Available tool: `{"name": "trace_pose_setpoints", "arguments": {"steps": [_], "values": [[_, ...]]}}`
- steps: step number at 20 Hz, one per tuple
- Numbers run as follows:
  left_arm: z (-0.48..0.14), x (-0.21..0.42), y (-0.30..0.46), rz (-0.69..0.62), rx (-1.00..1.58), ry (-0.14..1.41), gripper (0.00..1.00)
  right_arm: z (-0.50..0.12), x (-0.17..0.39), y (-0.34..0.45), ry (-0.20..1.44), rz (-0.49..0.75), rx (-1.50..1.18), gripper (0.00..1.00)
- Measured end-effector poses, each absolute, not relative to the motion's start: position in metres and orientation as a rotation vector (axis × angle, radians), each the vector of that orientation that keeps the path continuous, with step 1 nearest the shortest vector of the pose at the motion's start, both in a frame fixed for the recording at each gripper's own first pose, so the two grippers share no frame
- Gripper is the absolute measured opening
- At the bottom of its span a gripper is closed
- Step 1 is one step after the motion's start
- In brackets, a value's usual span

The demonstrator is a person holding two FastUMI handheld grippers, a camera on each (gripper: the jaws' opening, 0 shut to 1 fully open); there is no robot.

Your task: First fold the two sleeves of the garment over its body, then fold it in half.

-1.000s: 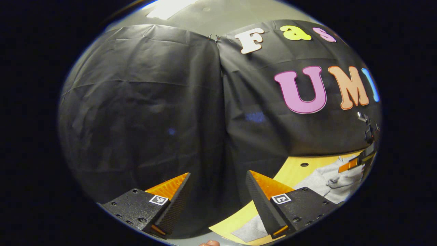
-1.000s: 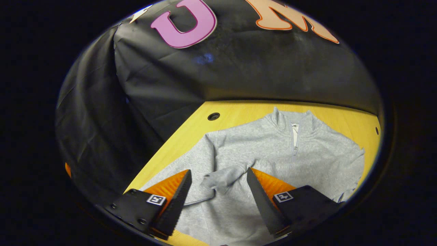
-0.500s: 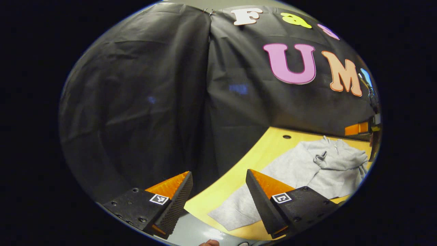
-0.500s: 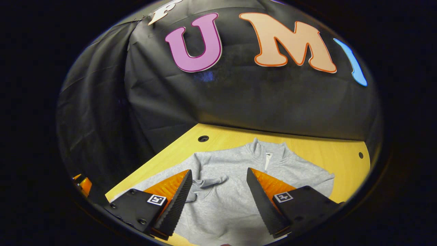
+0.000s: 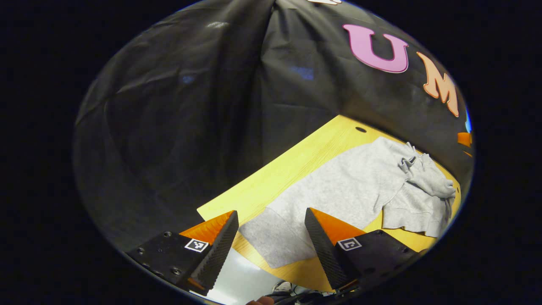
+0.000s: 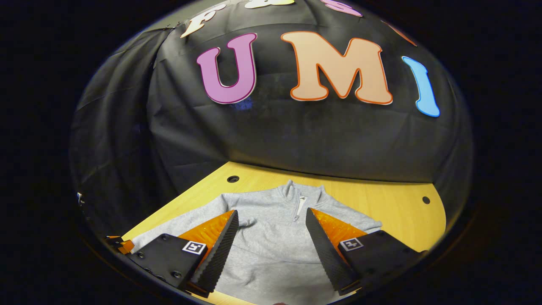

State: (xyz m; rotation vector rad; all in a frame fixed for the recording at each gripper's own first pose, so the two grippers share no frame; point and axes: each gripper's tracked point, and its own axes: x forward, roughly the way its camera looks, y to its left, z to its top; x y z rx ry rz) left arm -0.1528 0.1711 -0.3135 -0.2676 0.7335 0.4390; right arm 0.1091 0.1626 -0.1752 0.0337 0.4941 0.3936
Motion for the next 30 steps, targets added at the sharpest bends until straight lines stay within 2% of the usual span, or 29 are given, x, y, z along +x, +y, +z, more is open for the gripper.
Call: {"name": "trace_pose_setpoints", "arguments": {"steps": [6,10,13,17,18,20,30], "values": [[-0.340,-0.156,0.173,0.456,-0.299,0.819,0.95,-0.167,0.104,0.140,0.482,0.365,0.070,0.98],[-0.341,-0.148,0.171,0.406,-0.229,0.810,0.95,-0.169,0.102,0.130,0.482,0.355,0.043,0.98],[-0.340,-0.142,0.165,0.361,-0.238,0.815,0.80,-0.170,0.098,0.127,0.476,0.362,0.011,0.99],[-0.340,-0.130,0.159,0.345,-0.277,0.843,0.13,-0.163,0.098,0.120,0.458,0.351,0.032,0.98],[-0.340,-0.128,0.159,0.348,-0.279,0.865,0.06,-0.161,0.099,0.117,0.454,0.345,0.036,0.98],[-0.340,-0.125,0.159,0.342,-0.267,0.925,0.00,-0.160,0.099,0.109,0.449,0.334,0.034,0.98],[-0.293,-0.062,0.155,0.314,-0.301,0.851,0.00,-0.155,0.094,0.062,0.437,0.258,0.057,0.99]]}}
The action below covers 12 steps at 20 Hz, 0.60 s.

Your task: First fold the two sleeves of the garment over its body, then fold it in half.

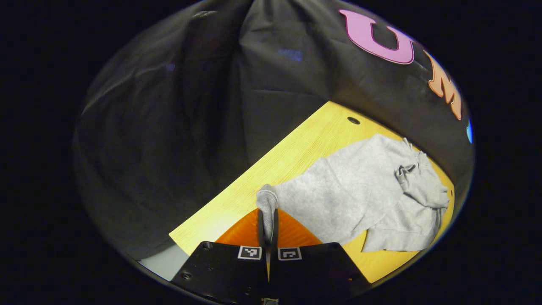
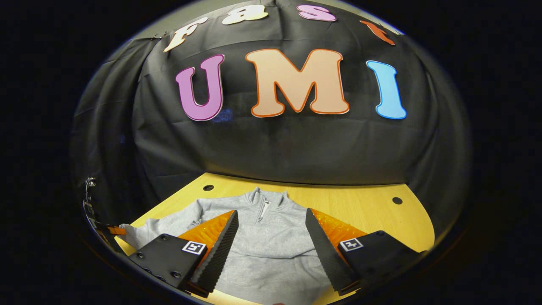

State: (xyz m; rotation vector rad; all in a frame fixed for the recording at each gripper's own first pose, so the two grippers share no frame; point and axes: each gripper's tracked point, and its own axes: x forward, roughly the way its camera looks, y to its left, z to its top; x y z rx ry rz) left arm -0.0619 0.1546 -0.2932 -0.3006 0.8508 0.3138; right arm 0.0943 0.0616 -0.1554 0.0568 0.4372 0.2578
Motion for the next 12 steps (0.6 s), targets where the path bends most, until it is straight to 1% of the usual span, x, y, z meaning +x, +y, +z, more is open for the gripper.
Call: {"name": "trace_pose_setpoints", "arguments": {"steps": [4,12], "values": [[-0.266,-0.028,0.138,0.259,-0.302,0.796,0.00,-0.153,0.088,0.040,0.433,0.223,0.067,0.98],[-0.217,0.044,0.071,0.098,-0.246,0.710,0.00,-0.160,0.072,-0.009,0.442,0.143,0.094,0.98]]}}
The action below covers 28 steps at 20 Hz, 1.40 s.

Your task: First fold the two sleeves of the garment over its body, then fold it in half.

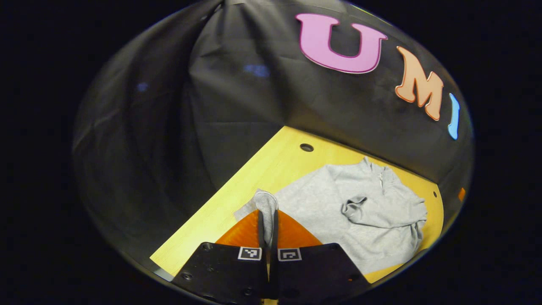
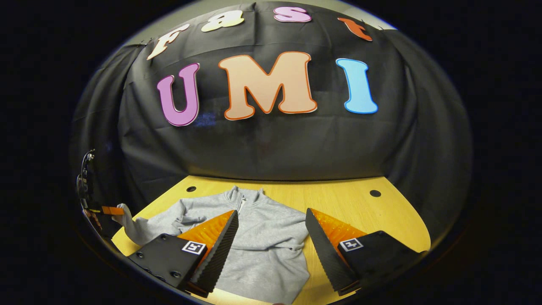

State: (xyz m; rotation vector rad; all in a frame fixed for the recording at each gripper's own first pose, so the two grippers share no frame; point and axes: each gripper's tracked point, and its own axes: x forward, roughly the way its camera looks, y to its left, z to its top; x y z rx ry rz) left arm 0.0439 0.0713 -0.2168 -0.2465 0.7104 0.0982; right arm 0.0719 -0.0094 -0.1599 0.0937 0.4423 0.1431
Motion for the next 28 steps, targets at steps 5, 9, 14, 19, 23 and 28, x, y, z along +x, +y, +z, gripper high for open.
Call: {"name": "trace_pose_setpoints", "arguments": {"steps": [5,9,14,19,23,28], "values": [[-0.187,0.090,0.013,-0.016,-0.225,0.651,0.00,-0.160,0.054,-0.048,0.437,0.080,0.099,0.98],[-0.166,0.121,-0.045,-0.108,-0.214,0.612,0.00,-0.164,0.040,-0.081,0.446,0.019,0.123,0.98],[-0.154,0.139,-0.125,-0.234,-0.194,0.597,0.00,-0.168,0.024,-0.117,0.463,-0.035,0.138,0.98],[-0.144,0.144,-0.193,-0.331,-0.170,0.584,0.00,-0.171,0.015,-0.141,0.475,-0.060,0.135,0.98],[-0.139,0.148,-0.241,-0.383,-0.159,0.577,0.00,-0.174,0.008,-0.156,0.487,-0.064,0.130,0.98],[-0.151,0.141,-0.300,-0.456,-0.153,0.612,0.02,-0.183,0.001,-0.172,0.512,-0.074,0.127,0.98]]}}
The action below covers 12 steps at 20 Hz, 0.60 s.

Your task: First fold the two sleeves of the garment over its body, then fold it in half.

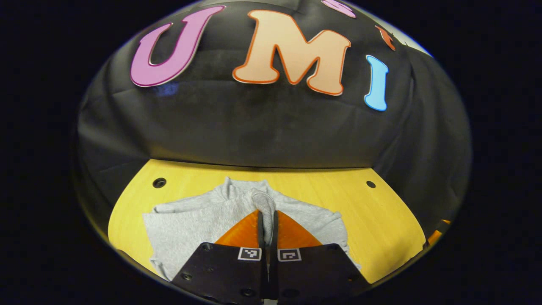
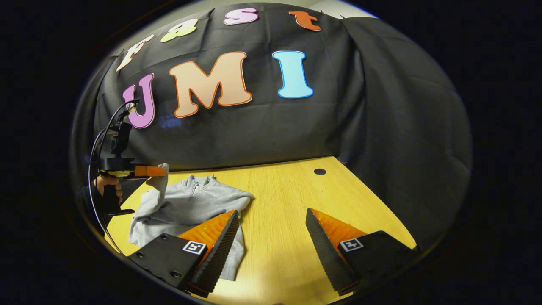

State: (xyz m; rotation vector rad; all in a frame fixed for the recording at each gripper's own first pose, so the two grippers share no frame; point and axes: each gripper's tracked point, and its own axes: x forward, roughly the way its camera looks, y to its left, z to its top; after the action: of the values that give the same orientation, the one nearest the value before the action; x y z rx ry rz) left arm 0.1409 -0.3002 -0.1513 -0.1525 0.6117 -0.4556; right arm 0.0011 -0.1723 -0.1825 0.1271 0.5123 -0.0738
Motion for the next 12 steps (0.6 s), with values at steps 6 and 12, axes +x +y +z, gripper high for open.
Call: {"name": "trace_pose_setpoints", "arguments": {"steps": [6,12], "values": [[-0.171,0.134,-0.355,-0.505,-0.118,0.639,0.00,-0.193,-0.006,-0.188,0.535,-0.078,0.126,0.98],[-0.200,0.125,-0.387,-0.518,-0.076,0.686,0.00,-0.200,-0.005,-0.196,0.545,-0.076,0.131,0.98]]}}
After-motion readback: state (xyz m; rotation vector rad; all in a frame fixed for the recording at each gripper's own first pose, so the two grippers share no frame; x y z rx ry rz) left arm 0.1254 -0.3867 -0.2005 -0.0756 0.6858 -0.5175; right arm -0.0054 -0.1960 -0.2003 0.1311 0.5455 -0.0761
